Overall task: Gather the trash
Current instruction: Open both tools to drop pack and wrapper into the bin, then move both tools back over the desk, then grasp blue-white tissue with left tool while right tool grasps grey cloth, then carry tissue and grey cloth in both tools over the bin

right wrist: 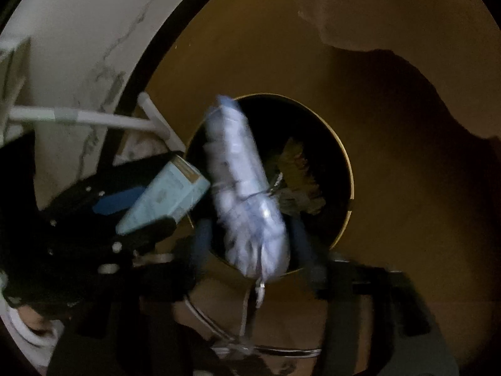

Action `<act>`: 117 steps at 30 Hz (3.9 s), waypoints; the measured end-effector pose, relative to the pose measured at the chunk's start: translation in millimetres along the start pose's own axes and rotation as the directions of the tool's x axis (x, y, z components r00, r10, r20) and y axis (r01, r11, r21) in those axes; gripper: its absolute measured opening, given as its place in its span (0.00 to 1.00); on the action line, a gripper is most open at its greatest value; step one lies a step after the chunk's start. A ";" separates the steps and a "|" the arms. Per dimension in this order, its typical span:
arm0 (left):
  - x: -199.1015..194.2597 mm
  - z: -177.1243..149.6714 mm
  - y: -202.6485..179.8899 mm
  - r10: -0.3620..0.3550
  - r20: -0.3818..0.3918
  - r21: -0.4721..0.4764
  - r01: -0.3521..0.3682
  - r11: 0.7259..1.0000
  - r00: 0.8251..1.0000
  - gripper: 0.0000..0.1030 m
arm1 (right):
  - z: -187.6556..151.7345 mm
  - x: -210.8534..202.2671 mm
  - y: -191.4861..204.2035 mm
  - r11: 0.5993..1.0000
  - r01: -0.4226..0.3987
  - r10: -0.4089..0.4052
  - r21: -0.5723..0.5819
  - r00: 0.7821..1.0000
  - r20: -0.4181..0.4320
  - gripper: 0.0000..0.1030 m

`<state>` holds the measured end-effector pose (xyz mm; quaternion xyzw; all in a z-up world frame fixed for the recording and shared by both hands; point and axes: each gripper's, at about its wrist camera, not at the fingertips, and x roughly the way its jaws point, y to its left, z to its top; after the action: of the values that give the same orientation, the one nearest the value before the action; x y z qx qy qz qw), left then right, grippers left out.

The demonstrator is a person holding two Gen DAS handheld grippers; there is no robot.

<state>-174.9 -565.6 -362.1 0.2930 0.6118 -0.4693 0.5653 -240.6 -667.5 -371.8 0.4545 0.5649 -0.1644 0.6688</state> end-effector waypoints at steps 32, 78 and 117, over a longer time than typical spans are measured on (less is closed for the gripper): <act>-441.3 -291.1 239.6 0.600 0.620 -0.709 0.035 0.704 0.506 0.93 | -47.0 -263.9 302.5 0.870 0.380 0.098 -0.315 0.493 0.864 0.93; -437.7 -198.1 475.1 0.609 0.413 -0.737 -0.145 0.661 0.677 0.93 | 2.6 -108.1 717.9 0.546 -0.018 0.443 -0.838 0.855 0.270 0.26; -442.8 -211.5 475.1 0.560 0.507 -0.712 -0.047 0.700 0.655 0.17 | 16.8 -43.2 747.1 0.556 0.030 0.337 -0.830 0.905 0.259 0.26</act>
<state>243.2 -113.6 -66.3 -0.0121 0.4120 -0.1936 0.8903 304.3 -295.5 -18.2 0.0994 0.3881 0.0895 0.9119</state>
